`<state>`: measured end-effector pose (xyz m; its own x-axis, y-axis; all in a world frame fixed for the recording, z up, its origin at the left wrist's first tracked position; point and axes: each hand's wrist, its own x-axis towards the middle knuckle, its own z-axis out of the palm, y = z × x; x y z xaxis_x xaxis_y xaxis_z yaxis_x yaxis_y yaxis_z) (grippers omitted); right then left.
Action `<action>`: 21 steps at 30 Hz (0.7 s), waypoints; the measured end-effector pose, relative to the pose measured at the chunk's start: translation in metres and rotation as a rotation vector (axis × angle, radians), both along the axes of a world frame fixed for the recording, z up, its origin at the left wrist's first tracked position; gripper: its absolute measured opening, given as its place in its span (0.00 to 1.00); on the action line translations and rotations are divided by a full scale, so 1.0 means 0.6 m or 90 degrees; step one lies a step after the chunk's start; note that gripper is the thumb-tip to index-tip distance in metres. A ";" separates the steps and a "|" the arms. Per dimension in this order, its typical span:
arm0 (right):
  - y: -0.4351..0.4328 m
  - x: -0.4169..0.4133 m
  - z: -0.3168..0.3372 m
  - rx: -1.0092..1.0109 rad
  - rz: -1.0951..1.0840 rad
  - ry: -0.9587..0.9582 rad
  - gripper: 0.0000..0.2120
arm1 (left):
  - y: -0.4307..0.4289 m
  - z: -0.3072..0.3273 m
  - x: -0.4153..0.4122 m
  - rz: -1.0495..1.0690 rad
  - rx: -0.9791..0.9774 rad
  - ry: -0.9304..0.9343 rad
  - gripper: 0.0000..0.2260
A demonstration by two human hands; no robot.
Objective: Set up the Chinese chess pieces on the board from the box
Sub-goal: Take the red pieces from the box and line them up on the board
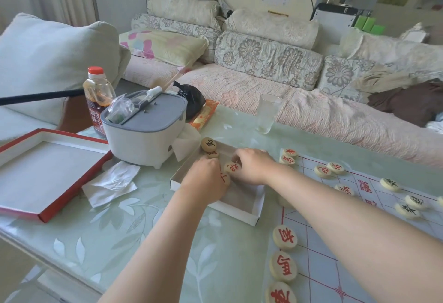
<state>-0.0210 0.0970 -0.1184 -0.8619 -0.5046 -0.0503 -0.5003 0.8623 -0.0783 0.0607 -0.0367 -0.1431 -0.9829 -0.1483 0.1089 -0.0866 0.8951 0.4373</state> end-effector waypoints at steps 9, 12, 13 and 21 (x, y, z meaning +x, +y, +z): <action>0.148 0.062 0.050 -0.181 -0.061 -0.007 0.20 | 0.084 0.042 0.002 -0.030 0.158 0.062 0.09; 0.220 0.099 0.048 -0.176 -0.090 -0.004 0.24 | 0.125 0.053 0.009 -0.073 0.218 0.044 0.09; 0.243 0.115 0.047 -0.172 -0.090 -0.005 0.24 | 0.139 0.056 0.012 -0.083 0.231 0.032 0.10; 0.365 0.251 0.040 -0.133 -0.068 -0.075 0.16 | 0.221 0.060 0.038 -0.118 0.343 -0.032 0.19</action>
<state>0.1299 0.3161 -0.0944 -0.9055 -0.4204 -0.0582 -0.3834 0.8691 -0.3125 0.0835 0.0961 -0.1072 -0.9998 0.0047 0.0184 0.0180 0.5489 0.8357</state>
